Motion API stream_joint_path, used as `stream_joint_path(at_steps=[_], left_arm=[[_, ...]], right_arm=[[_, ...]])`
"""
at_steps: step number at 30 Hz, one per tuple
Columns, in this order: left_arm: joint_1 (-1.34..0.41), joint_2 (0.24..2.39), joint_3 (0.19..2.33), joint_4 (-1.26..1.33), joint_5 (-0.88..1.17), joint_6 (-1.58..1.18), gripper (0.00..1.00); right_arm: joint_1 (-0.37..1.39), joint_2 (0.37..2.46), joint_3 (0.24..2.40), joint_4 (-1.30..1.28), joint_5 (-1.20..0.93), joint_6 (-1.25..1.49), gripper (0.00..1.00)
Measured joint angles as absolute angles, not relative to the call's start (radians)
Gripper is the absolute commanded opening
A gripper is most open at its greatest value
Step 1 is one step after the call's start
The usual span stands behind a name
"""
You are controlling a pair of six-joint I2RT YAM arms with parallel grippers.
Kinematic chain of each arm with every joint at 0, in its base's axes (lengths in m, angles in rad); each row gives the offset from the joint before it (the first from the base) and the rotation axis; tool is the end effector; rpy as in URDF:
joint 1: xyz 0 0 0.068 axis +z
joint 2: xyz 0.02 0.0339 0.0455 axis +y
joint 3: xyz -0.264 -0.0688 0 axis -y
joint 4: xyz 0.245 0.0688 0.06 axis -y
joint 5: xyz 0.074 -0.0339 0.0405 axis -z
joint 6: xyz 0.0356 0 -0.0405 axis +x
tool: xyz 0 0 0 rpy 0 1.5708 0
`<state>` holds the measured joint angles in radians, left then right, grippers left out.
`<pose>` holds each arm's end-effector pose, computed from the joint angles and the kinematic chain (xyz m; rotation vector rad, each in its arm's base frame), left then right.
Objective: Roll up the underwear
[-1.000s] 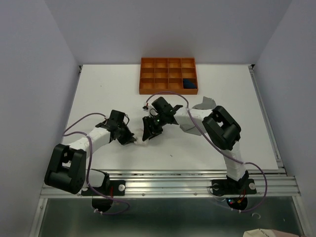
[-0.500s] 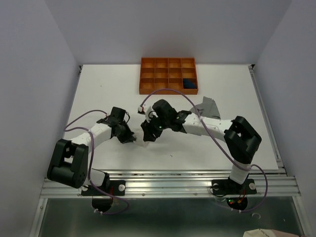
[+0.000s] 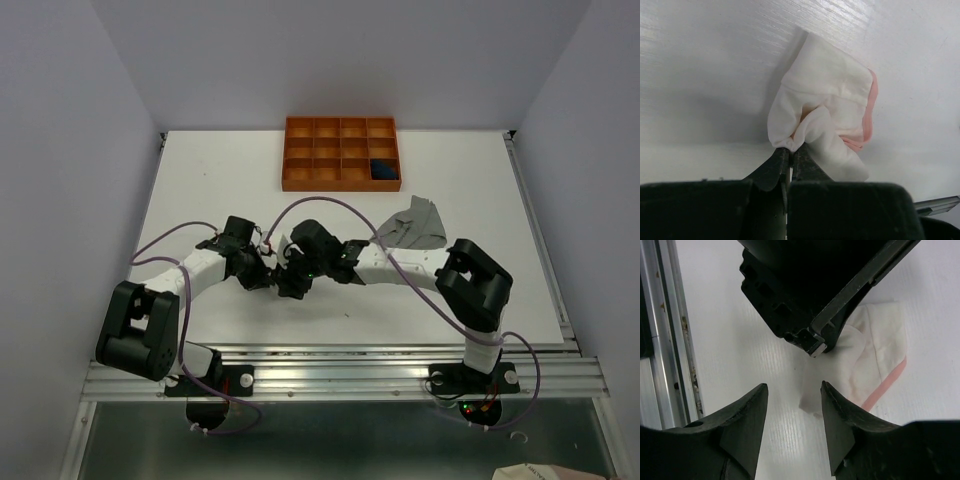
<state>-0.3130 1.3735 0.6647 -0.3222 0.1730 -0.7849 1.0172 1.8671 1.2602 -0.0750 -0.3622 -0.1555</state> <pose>0.2354 -0.0826 0.1649 -0.5700 2.6488 -0.5914 0.2079 0.3604 0.2079 -1.4637 1.8350 0.8541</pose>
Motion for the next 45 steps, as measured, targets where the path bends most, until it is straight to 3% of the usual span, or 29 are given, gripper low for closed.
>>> stream_joint_path(at_steps=[20,30,34,42,45], left_arm=[[-0.312,1.377,0.668,-0.323,0.191,-0.776,0.00],[-0.308,1.379,0.668,-0.314,0.215,-0.750,0.00],[-0.305,1.384,0.668,-0.311,0.223,-0.742,0.00],[-0.306,1.385,0.669,-0.303,0.234,-0.722,0.00],[-0.306,1.385,0.670,-0.304,0.236,-0.710,0.19]], right_arm=[[1.016,1.953,1.253,-0.044,-0.307,-0.260,0.49],[1.090,1.939,1.151,0.101,-0.084,-0.373,0.48],[1.132,1.939,1.128,0.140,0.032,-0.406,0.38],[1.174,1.961,1.124,0.183,0.224,-0.430,0.01],[1.190,1.970,1.123,0.195,0.276,-0.430,0.01]])
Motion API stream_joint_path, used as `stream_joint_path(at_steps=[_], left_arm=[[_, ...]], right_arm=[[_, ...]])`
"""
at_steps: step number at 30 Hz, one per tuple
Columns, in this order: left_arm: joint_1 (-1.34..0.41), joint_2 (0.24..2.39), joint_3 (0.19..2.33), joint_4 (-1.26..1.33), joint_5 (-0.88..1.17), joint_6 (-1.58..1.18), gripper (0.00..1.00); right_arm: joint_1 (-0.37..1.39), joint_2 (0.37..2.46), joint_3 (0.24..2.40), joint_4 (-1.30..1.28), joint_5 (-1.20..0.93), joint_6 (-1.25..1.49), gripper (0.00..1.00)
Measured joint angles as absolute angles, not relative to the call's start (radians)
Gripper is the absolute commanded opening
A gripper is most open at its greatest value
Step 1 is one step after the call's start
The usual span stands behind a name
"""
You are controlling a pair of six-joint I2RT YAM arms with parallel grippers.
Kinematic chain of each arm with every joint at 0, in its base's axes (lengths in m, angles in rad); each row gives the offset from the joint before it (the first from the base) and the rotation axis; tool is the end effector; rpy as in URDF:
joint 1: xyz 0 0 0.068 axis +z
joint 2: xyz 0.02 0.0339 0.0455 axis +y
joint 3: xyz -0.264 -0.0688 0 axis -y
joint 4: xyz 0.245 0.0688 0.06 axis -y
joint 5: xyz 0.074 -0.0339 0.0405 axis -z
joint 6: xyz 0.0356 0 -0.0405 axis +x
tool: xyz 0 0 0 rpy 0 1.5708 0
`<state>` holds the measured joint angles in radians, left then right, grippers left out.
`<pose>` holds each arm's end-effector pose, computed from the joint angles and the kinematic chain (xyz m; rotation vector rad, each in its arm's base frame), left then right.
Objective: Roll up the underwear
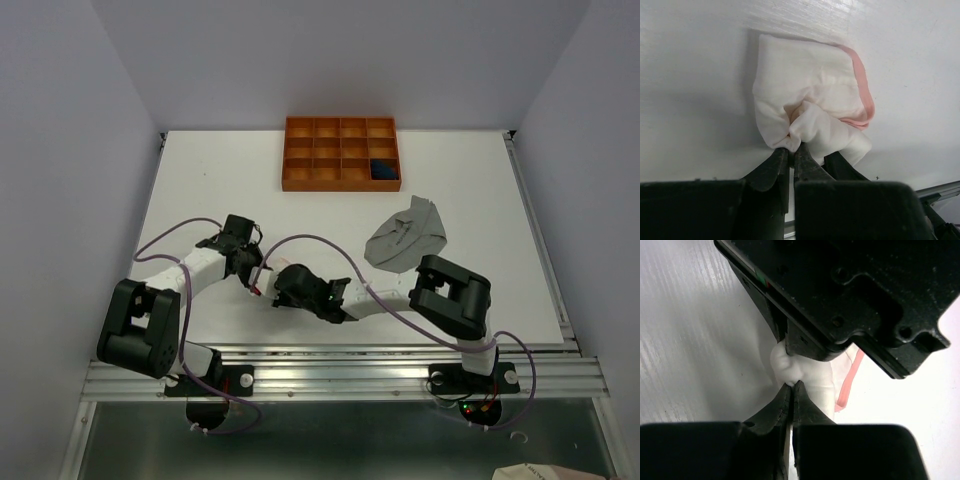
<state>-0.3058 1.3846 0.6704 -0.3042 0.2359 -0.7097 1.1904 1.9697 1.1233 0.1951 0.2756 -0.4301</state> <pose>0.2383 -0.0840 0.1653 -0.4523 2.6608 -0.6511 0.1634 0.3826 0.1474 -1.4836 1.6193 0.1204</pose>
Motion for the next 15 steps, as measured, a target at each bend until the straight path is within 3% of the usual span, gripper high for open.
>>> stream_joint_path(at_steps=[1,4,15], left_arm=[[-0.306,1.385,0.672,-0.307,0.236,-0.706,0.31],[-0.306,1.385,0.682,-0.321,0.237,-0.696,0.38],[-0.289,1.330,0.738,-0.406,0.226,-0.698,0.40]], right_arm=[[1.192,1.971,1.123,0.196,0.281,-0.430,0.01],[1.192,1.971,1.123,0.195,0.287,-0.418,0.01],[1.180,1.958,1.131,0.158,0.213,-0.306,0.01]])
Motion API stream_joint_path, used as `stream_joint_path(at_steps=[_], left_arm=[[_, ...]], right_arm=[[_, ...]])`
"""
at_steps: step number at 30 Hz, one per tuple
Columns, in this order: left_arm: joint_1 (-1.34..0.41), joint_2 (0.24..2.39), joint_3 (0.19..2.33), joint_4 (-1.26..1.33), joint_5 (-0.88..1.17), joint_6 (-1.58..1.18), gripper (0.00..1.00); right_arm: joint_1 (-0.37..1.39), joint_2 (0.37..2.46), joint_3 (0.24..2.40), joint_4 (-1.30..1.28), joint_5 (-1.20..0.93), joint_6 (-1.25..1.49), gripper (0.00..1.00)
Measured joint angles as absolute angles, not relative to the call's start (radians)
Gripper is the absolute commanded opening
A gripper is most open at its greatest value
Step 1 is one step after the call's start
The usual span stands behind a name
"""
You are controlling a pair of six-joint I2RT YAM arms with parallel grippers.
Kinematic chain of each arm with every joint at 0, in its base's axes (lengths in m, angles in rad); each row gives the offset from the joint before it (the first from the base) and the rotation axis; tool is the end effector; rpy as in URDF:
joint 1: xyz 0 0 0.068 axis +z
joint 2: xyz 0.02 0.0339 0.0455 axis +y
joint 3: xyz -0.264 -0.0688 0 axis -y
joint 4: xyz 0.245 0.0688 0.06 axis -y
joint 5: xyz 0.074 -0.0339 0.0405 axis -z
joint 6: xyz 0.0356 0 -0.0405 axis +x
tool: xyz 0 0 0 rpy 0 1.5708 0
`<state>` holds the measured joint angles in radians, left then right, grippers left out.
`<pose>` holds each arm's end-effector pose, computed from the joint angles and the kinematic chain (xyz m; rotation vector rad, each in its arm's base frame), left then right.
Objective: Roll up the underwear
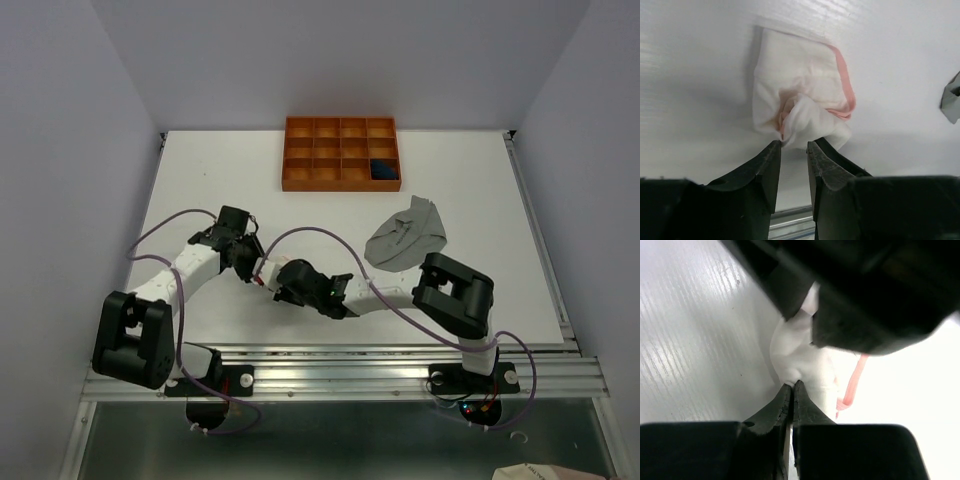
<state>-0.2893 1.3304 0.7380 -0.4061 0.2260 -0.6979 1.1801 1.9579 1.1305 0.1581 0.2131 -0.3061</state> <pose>0.2400 -0.0798 0.1915 -0.4545 2.6333 -0.6392 0.1650 0.3808 0.1507 -1.4238 1.7203 0.2407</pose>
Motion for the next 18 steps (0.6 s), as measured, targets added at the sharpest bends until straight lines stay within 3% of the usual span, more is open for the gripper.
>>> stream_joint_path(at_steps=[10,18], left_arm=[[-0.231,1.340,0.844,-0.423,0.178,-0.688,0.41],[-0.226,1.478,0.867,-0.376,0.202,-0.653,0.33]], right_arm=[[1.171,1.937,1.131,0.121,0.139,-0.234,0.01],[1.159,1.915,1.131,0.077,0.057,-0.183,0.01]])
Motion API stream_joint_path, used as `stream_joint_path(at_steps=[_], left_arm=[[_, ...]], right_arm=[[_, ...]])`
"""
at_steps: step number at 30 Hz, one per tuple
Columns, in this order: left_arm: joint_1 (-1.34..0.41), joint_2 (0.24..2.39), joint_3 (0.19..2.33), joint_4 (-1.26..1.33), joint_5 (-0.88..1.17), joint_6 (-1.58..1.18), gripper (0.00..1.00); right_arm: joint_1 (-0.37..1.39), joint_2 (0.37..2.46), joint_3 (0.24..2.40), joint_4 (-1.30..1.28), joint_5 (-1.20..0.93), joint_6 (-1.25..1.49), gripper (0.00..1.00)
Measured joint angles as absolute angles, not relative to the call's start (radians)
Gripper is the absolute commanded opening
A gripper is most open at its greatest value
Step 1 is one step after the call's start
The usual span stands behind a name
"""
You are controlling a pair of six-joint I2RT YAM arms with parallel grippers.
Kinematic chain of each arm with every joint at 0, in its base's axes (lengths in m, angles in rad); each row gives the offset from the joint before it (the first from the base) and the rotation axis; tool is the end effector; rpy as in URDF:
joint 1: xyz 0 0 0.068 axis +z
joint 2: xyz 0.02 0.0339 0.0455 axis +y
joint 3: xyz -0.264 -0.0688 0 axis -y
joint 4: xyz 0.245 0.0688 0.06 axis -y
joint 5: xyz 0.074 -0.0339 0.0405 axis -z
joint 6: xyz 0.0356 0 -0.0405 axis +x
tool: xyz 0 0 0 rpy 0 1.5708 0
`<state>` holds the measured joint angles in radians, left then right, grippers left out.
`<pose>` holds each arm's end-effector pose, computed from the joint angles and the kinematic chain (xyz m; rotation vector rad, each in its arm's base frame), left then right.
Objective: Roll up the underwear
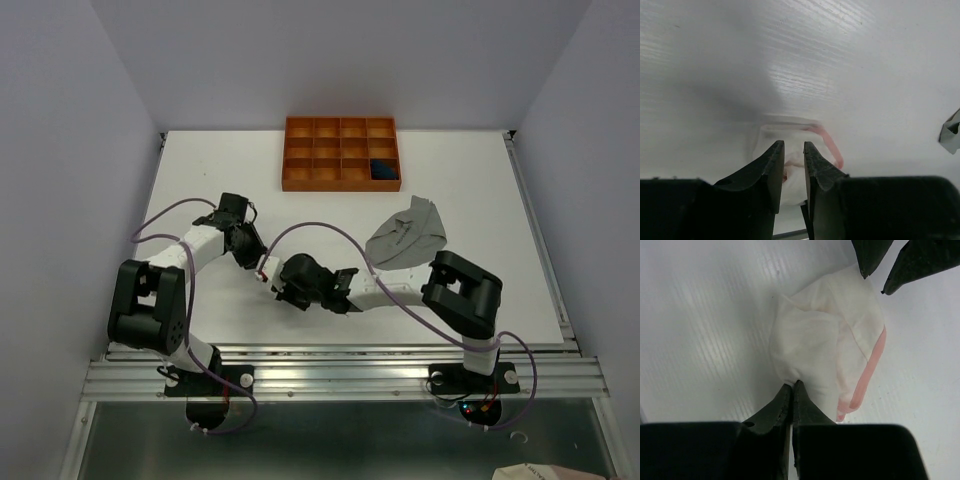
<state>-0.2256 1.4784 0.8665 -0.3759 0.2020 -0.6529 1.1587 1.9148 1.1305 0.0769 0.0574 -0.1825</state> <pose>0.2816 -0.0720 0.1939 -0.4811 2.5958 -0.5787 0.1653 0.3731 0.1603 -1.4156 1.8339 0.4417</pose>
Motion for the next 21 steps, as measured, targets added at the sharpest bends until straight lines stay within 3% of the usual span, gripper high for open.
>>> stream_joint_path(at_steps=[21], left_arm=[[-0.229,1.521,0.826,-0.328,0.230,-0.609,0.32]], right_arm=[[0.854,2.006,1.297,-0.120,-0.579,0.217,0.01]])
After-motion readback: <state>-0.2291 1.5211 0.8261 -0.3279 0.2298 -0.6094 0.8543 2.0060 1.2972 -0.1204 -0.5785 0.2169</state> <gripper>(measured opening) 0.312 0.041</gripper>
